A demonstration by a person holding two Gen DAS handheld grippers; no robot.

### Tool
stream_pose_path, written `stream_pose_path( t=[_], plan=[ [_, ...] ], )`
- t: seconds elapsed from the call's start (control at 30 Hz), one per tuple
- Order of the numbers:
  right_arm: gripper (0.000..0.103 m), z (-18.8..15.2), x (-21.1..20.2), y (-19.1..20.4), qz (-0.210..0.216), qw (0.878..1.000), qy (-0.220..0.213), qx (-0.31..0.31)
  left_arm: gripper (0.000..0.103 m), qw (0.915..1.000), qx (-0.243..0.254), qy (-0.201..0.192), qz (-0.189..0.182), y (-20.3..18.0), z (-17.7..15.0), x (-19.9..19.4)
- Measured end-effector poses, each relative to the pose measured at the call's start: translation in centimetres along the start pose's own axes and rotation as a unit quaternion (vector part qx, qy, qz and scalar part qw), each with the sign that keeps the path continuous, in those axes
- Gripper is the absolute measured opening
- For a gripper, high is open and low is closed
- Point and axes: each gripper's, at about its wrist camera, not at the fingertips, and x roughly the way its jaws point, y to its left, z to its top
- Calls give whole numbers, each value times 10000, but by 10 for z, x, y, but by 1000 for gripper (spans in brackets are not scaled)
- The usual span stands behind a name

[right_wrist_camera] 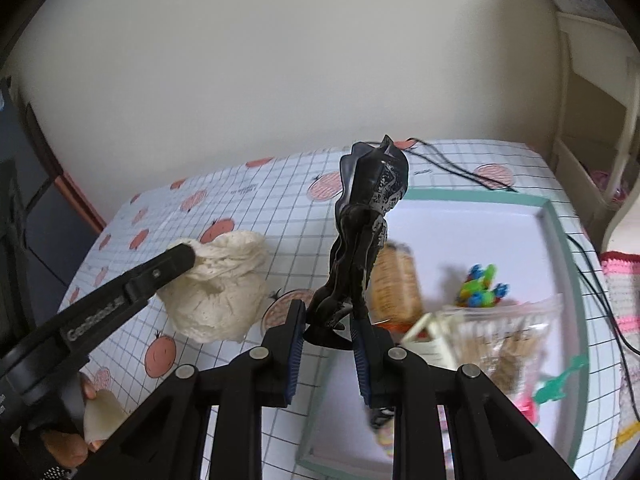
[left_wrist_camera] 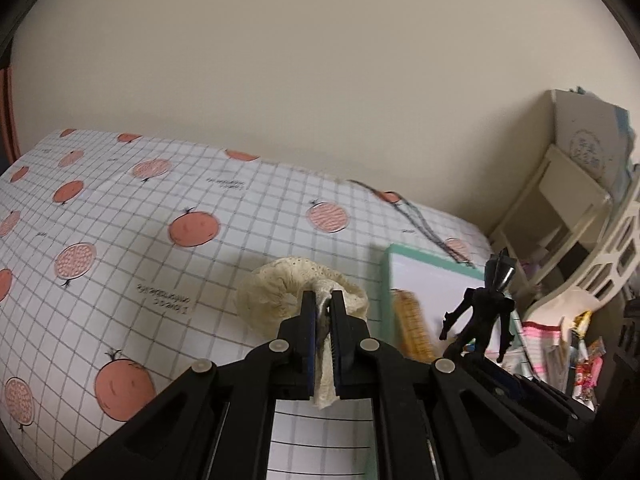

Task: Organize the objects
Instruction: 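Carry the scrunchie with the left tool while the right tool carries the black figure over the tray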

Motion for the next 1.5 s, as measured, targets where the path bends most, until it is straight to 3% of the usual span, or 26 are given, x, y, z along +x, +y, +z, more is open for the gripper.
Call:
stream_pose_path(
  t=[0.3, 0.63, 0.93, 1.1, 1.5],
  plan=[
    [24, 5, -19, -42, -215, 9991, -243, 262, 6, 9986, 250, -107, -452, -32, -2, -10],
    [24, -2, -30, -97, -676, 9950, -270, 685, 6, 9944, 556, 164, -879, -67, -18, -1],
    [24, -14, -28, -126, -1082, 9912, -78, 757, 6, 9900, 864, 438, -1024, -84, -29, 6],
    [24, -17, -22, -130, -1310, 9892, 57, 661, 6, 9894, 898, 595, -971, -85, -33, 13],
    [24, -28, -1, -129, -1384, 9878, 581, 422, 6, 9854, 803, 1360, -641, -76, -49, 44]
  ],
)
